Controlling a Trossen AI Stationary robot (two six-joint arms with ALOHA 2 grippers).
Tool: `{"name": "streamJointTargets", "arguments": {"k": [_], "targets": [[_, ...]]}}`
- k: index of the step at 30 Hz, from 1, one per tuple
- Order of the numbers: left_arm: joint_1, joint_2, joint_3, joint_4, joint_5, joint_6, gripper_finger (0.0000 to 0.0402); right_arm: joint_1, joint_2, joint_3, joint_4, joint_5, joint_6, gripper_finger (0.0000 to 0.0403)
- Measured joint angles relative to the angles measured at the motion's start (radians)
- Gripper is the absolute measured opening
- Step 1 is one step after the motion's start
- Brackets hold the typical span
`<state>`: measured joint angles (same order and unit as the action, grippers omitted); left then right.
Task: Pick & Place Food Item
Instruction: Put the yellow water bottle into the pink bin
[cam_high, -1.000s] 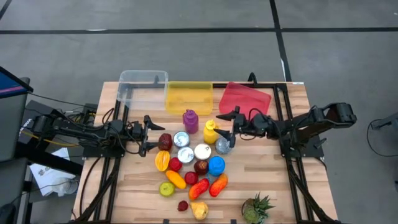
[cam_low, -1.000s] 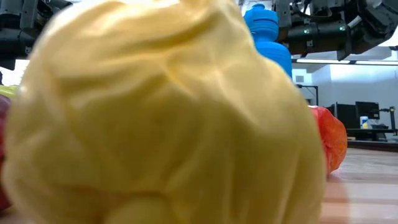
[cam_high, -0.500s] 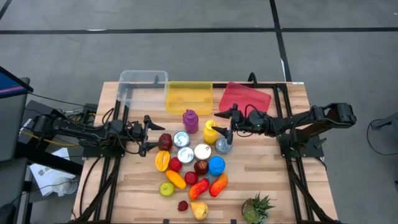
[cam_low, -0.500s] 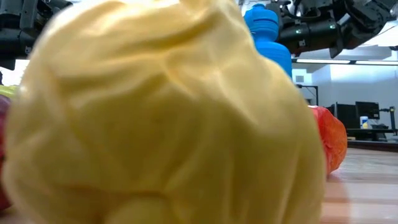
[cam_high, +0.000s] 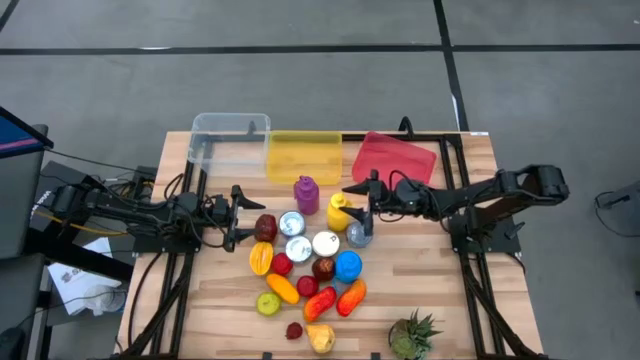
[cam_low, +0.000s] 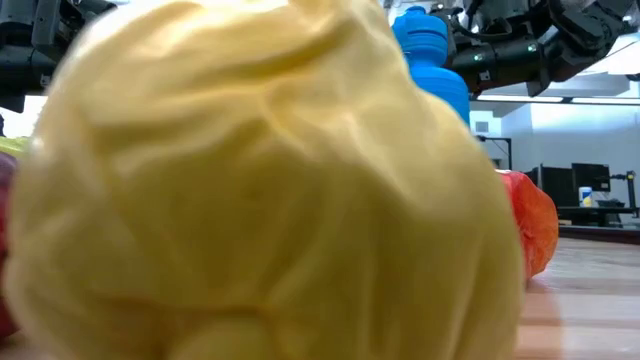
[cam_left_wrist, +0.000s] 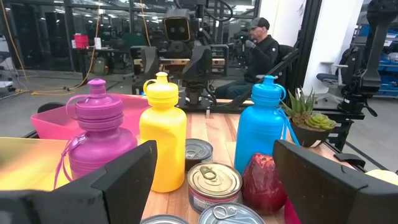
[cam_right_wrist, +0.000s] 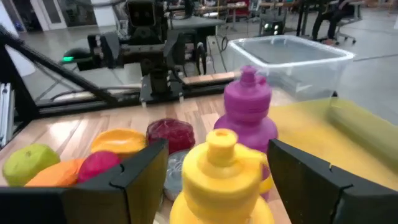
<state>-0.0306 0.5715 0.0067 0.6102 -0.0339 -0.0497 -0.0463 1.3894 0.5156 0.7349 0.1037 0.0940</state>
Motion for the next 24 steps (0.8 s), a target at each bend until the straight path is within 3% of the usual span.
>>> {"name": "streamJointTargets", "arguments": {"k": [7,24], "targets": [[0.0,0.0,0.0,-0.002,0.0,0.0,0.0315,-0.002,0.104,0.082,0.006,-0.002,-0.026,0.0264],[0.0,0.0,0.0,-0.018,0.001,0.0,0.0315,-0.002,0.097,0.105,-0.061,0.039,-0.042,0.0264]]}}
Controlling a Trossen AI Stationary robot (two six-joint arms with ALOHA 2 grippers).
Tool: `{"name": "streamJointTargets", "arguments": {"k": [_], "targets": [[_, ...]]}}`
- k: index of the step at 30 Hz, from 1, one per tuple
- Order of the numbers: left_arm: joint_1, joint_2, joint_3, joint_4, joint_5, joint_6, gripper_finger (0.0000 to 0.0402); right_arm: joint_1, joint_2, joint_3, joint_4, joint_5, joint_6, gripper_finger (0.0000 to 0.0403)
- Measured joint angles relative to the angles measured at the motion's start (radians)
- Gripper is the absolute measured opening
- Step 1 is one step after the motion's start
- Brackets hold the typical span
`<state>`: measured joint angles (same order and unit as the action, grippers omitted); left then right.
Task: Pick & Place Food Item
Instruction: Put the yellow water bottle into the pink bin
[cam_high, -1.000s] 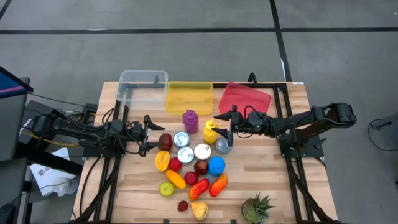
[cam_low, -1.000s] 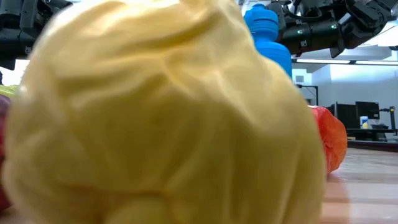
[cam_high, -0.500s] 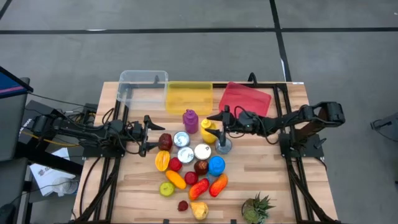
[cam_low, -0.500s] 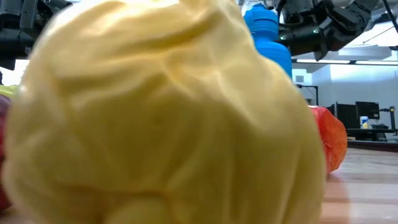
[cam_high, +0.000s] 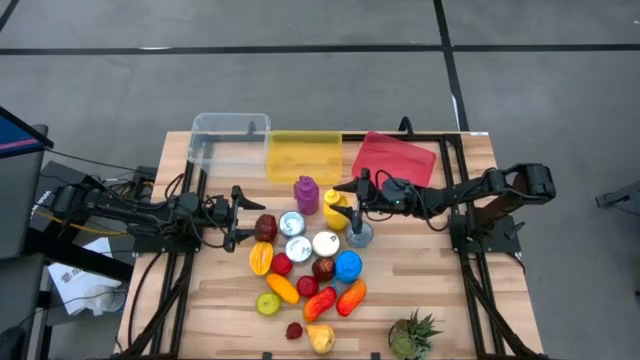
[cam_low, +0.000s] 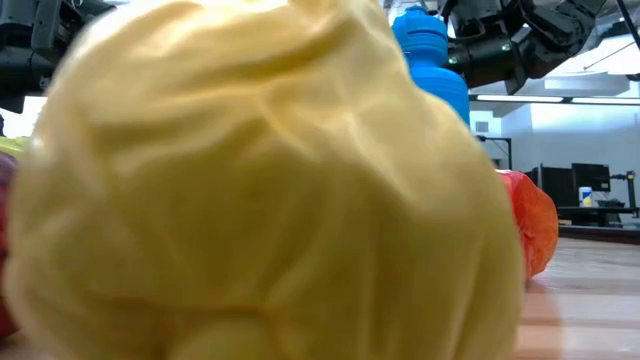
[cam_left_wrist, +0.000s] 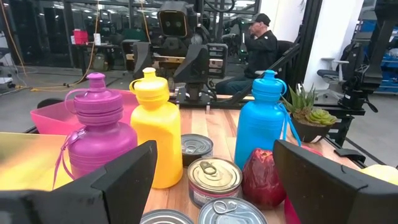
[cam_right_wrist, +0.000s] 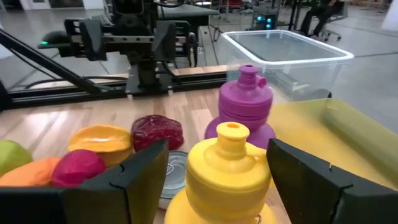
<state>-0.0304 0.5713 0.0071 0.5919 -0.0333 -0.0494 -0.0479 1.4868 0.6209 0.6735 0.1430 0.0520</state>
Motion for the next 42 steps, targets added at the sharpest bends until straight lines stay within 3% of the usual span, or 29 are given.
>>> {"name": "streamJointTargets", "arguments": {"k": [34,42], "targets": [[0.0,0.0,0.0,-0.011,0.0,0.0,0.0315,0.037,-0.002,-0.001,-0.009,0.073,-0.052,0.0264],[0.0,0.0,0.0,-0.014,0.0,0.0,0.0315,0.067,-0.002,-0.002,-0.015,0.154,-0.063,0.0264]]}}
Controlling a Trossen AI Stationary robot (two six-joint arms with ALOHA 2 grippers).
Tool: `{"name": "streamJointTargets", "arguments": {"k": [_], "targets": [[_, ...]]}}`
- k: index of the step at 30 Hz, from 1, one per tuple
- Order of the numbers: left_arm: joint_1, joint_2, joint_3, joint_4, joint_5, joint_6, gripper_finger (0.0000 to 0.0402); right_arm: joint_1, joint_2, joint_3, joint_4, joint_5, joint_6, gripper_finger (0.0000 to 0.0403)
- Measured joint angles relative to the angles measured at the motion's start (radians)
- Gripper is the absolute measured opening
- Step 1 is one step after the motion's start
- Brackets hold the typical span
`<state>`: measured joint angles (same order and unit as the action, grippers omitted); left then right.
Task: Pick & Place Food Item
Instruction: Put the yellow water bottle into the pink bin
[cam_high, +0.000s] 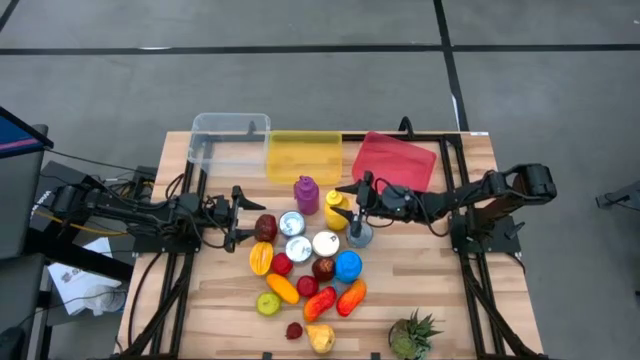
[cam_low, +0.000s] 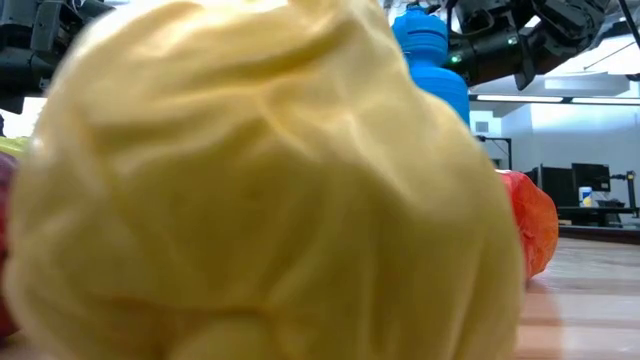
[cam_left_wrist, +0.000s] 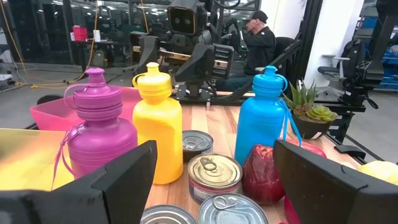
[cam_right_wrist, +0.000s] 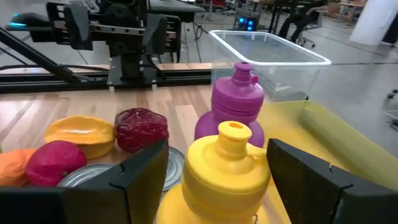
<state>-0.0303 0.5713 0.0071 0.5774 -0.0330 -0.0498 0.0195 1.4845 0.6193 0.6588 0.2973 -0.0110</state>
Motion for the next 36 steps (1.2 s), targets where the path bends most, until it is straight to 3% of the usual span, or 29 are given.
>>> {"name": "streamJointTargets", "arguments": {"k": [14,30,36], "targets": [[0.0,0.0,0.0,-0.002,0.0,0.0,0.0315,0.038,0.0,0.0,-0.02,0.125,-0.027,0.0264],[0.0,0.0,0.0,-0.002,0.0,0.0,0.0315,0.064,0.0,-0.001,0.019,0.131,-0.044,0.0264],[0.0,0.0,0.0,-0.002,0.0,0.0,0.0315,0.063,0.0,-0.001,0.014,0.15,-0.041,0.0231]]}}
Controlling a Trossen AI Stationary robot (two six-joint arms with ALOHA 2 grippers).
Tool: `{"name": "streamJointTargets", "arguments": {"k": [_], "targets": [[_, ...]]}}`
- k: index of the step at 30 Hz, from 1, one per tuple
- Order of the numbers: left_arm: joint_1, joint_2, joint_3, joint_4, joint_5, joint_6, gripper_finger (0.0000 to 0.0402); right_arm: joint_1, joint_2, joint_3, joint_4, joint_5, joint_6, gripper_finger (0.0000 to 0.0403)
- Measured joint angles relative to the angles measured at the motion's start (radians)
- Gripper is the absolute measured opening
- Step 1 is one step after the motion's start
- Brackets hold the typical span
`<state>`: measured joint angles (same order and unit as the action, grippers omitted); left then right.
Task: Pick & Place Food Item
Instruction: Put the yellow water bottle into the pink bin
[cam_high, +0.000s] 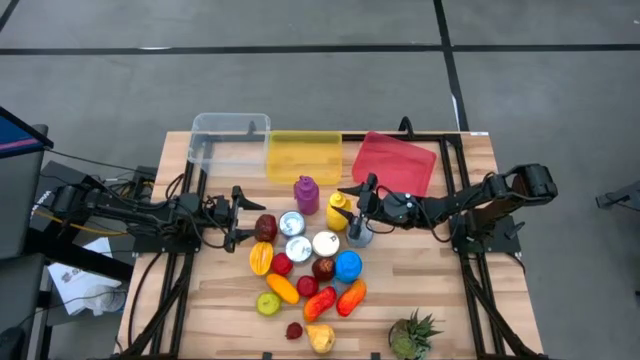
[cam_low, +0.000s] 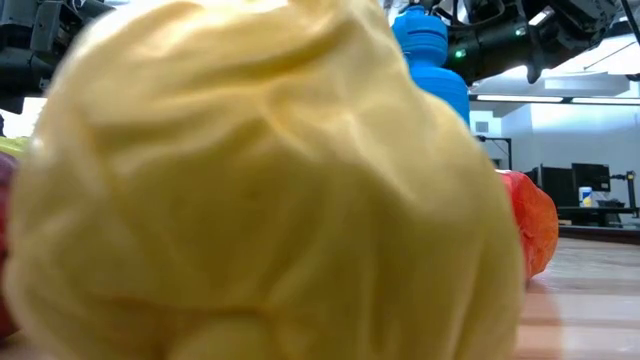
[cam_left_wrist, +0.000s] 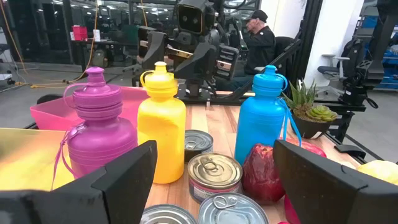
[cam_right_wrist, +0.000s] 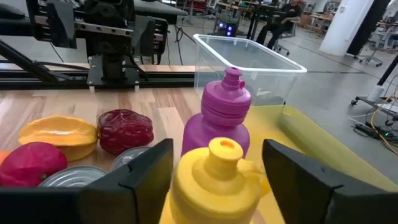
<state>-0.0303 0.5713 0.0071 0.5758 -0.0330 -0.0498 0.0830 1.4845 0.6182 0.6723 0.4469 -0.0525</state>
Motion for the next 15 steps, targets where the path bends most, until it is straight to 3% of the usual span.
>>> {"name": "streamJointTargets", "arguments": {"k": [10,15], "targets": [[0.0,0.0,0.0,0.0,0.0,0.0,0.0315,0.0,-0.001,0.002,-0.002,0.0,0.003,0.0085],[0.0,0.0,0.0,0.0,0.0,0.0,0.0315,0.0,-0.001,0.003,-0.006,0.0,0.0,0.0048]]}}
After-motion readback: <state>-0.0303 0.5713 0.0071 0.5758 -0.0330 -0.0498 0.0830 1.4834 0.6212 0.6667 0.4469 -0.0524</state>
